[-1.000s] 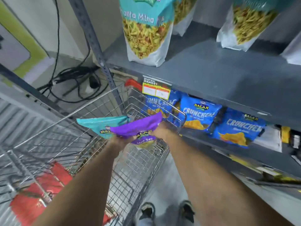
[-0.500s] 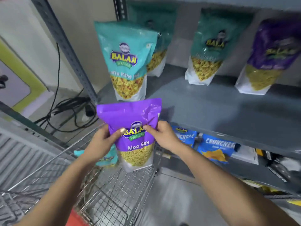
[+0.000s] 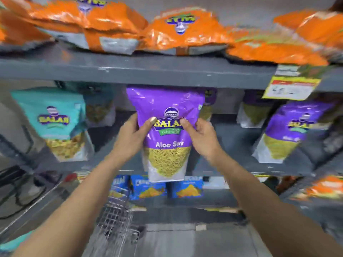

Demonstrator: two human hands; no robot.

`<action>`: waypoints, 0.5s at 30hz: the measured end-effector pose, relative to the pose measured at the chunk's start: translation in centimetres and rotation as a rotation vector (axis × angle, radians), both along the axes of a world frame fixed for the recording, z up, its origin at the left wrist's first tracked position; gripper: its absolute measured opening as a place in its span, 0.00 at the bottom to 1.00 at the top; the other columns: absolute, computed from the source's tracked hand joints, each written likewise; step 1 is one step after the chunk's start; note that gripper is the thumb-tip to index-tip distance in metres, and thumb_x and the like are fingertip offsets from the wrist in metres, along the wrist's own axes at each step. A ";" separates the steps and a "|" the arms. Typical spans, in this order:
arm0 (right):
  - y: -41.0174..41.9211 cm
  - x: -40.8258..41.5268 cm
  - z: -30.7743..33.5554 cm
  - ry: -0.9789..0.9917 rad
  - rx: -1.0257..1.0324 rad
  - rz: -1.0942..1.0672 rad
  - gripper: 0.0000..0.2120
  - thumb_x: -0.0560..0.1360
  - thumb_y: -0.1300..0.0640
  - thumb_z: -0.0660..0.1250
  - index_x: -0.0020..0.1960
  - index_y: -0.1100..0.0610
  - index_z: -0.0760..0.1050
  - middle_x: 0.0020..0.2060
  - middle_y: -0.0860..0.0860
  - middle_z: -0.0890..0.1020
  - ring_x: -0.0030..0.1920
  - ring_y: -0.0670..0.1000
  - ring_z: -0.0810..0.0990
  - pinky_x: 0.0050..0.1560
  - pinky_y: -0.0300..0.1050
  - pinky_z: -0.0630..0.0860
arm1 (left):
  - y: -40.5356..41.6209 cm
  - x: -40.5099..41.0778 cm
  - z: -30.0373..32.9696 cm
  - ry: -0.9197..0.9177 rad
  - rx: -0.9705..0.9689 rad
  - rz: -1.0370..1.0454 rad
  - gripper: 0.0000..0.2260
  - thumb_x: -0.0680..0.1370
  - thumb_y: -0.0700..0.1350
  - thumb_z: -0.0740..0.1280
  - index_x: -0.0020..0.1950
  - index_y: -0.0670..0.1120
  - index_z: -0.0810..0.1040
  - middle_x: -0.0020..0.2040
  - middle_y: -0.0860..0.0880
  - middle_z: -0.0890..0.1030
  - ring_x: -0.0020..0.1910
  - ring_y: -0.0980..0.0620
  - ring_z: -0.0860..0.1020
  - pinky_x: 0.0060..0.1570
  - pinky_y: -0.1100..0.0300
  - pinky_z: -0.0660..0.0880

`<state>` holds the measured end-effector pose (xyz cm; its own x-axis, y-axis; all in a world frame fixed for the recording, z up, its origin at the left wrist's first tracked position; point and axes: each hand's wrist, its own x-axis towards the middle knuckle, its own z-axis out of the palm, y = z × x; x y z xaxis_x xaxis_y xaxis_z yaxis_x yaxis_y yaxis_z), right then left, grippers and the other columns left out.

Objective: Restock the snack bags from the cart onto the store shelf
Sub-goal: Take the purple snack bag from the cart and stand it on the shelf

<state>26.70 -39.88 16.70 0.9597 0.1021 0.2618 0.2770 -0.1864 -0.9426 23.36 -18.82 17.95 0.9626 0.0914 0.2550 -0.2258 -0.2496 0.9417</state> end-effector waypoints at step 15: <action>-15.3 8.4 -1.5 0.048 -0.099 -0.223 0.11 0.81 0.58 0.61 0.40 0.49 0.72 0.36 0.46 0.80 0.32 0.33 0.78 0.37 0.31 0.75 | -17.9 10.7 -3.4 0.032 -0.220 0.012 0.11 0.76 0.47 0.70 0.54 0.43 0.76 0.44 0.53 0.85 0.43 0.55 0.84 0.49 0.55 0.82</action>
